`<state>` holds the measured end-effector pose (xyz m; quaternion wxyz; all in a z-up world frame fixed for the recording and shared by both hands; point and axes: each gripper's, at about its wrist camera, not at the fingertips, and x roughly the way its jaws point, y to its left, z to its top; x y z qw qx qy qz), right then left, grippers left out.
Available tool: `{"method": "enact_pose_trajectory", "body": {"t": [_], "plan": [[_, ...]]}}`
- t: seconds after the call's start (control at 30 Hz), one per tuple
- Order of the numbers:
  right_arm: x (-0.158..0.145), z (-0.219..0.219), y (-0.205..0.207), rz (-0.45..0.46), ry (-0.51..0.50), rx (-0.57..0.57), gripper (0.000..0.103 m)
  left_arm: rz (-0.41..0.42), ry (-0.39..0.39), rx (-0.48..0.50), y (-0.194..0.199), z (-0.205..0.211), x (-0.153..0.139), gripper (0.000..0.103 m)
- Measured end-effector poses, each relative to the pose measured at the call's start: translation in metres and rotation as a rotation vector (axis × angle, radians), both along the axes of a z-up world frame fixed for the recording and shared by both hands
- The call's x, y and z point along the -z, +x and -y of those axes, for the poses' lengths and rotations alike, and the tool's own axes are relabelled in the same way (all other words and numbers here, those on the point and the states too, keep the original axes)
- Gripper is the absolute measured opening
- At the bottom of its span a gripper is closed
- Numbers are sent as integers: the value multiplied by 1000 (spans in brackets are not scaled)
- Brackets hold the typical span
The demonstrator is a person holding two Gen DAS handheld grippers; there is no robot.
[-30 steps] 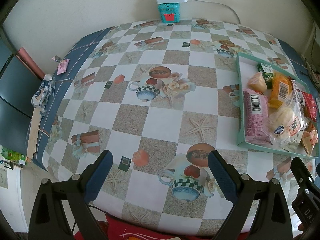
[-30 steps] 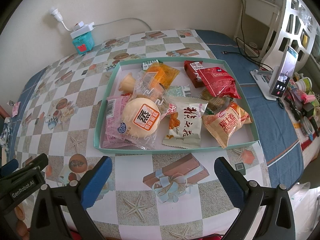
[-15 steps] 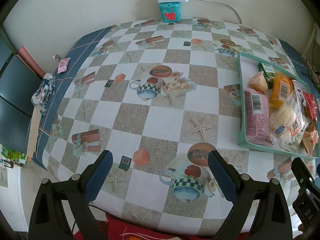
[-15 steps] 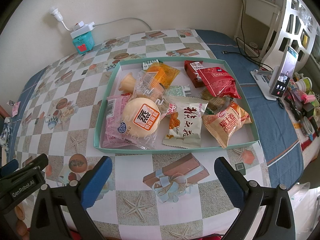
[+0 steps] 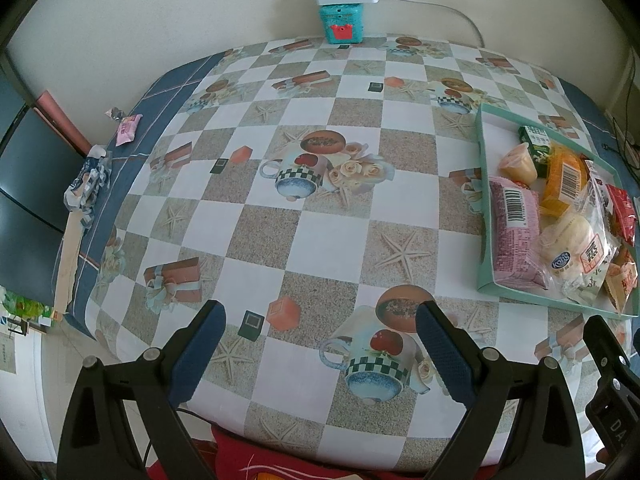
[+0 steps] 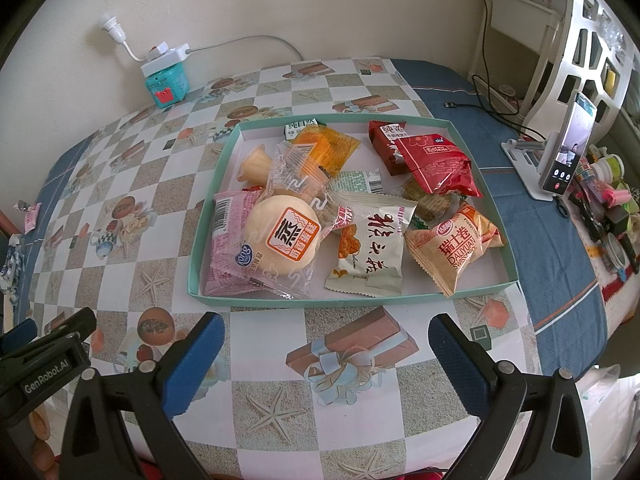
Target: Organize snacks
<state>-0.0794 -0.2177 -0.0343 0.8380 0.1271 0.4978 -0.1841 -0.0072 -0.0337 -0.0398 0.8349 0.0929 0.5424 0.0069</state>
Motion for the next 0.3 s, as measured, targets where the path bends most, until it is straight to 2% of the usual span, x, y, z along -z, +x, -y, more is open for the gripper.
{"method": "enact_pose_trajectory", "body": {"t": [0.3], "plan": [[0, 0, 0, 0, 0, 0, 103, -1, 4, 0, -1, 3, -1, 96]]}}
